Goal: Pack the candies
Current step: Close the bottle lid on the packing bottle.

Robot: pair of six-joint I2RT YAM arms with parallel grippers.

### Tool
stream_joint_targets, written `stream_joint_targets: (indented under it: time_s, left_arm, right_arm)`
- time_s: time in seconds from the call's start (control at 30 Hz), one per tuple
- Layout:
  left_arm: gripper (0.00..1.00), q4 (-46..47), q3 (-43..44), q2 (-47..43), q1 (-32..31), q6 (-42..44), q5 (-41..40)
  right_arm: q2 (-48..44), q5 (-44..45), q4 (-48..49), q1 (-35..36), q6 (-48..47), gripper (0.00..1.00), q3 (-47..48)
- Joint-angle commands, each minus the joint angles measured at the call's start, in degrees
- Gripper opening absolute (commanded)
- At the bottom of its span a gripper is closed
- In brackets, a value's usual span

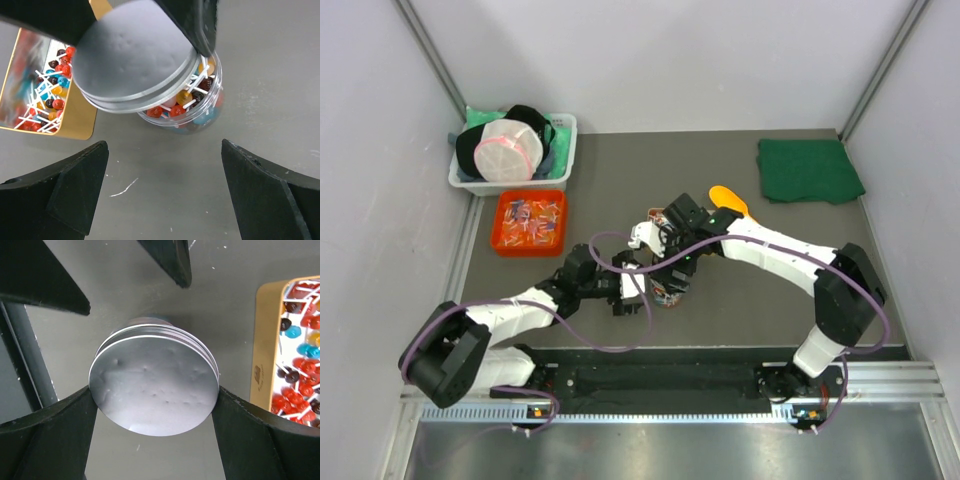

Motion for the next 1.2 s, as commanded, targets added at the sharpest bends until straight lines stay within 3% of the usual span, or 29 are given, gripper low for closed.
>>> stream_joint_targets:
  time_s: [0.0, 1.17]
  left_arm:
    - [0.99, 0.3, 1.1, -0.9, -0.5, 0.8, -0.9]
    - [0.99, 2.1, -0.3, -2.7, -0.6, -2.2, -0.2]
  right_arm:
    - [1.4, 0.7, 1.5, 2.3, 1.3, 0.59, 0.7]
    - [6.4, 5.4, -4.1, 4.1, -0.9, 0.60, -0.5]
